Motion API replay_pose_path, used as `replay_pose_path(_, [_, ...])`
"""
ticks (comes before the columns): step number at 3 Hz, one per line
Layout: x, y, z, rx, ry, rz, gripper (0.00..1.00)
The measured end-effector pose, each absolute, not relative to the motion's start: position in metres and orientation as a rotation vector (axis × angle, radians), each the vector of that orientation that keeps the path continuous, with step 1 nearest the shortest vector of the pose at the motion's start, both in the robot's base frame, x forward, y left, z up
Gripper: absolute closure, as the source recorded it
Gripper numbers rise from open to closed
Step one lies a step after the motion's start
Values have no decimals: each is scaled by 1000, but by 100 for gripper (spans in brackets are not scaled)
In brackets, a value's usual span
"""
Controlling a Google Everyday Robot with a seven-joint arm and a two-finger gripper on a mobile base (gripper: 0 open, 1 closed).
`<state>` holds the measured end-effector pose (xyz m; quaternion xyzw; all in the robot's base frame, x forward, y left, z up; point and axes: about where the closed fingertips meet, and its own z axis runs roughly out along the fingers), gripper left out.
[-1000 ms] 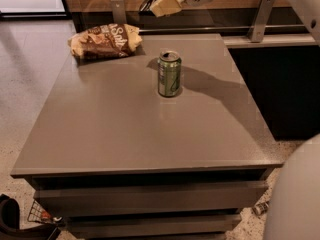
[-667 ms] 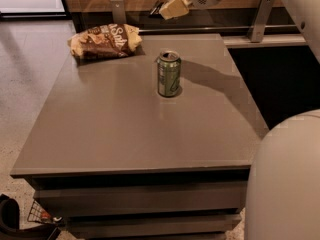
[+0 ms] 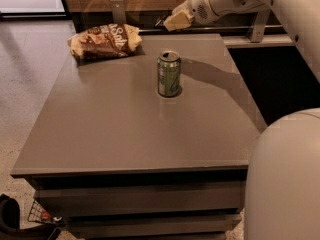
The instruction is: Move rxbar chocolate near brown chip bag
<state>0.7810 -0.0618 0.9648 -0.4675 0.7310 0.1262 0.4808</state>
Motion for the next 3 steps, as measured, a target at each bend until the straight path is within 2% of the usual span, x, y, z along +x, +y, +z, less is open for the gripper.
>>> replay_pose_path(2, [795, -11, 903, -1090, 1732, 495, 99])
replay_pose_path(3, [795, -10, 903, -1093, 1735, 492, 75])
